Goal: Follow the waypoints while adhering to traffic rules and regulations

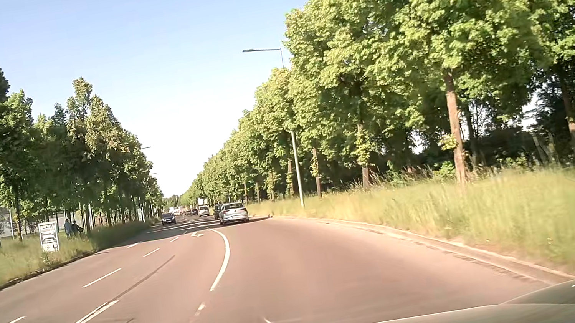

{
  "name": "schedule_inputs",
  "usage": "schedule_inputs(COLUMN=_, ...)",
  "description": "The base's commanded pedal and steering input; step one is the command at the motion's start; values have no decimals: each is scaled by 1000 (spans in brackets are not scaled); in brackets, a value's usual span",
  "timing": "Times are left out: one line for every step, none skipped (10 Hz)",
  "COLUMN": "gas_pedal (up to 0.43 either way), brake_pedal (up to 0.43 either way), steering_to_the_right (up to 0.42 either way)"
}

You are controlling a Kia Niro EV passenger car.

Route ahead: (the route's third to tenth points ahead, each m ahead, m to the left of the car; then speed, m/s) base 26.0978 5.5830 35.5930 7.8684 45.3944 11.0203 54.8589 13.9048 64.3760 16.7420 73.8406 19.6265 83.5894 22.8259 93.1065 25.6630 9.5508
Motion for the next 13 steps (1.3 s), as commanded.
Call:
schedule_inputs(gas_pedal=130, brake_pedal=0, steering_to_the_right=-58)
schedule_inputs(gas_pedal=118, brake_pedal=0, steering_to_the_right=-41)
schedule_inputs(gas_pedal=118, brake_pedal=0, steering_to_the_right=-30)
schedule_inputs(gas_pedal=118, brake_pedal=0, steering_to_the_right=-27)
schedule_inputs(gas_pedal=118, brake_pedal=0, steering_to_the_right=-29)
schedule_inputs(gas_pedal=118, brake_pedal=0, steering_to_the_right=-33)
schedule_inputs(gas_pedal=118, brake_pedal=0, steering_to_the_right=-39)
schedule_inputs(gas_pedal=130, brake_pedal=0, steering_to_the_right=-49)
schedule_inputs(gas_pedal=138, brake_pedal=0, steering_to_the_right=-59)
schedule_inputs(gas_pedal=177, brake_pedal=0, steering_to_the_right=-66)
schedule_inputs(gas_pedal=177, brake_pedal=0, steering_to_the_right=-66)
schedule_inputs(gas_pedal=177, brake_pedal=0, steering_to_the_right=-57)
schedule_inputs(gas_pedal=177, brake_pedal=0, steering_to_the_right=-48)
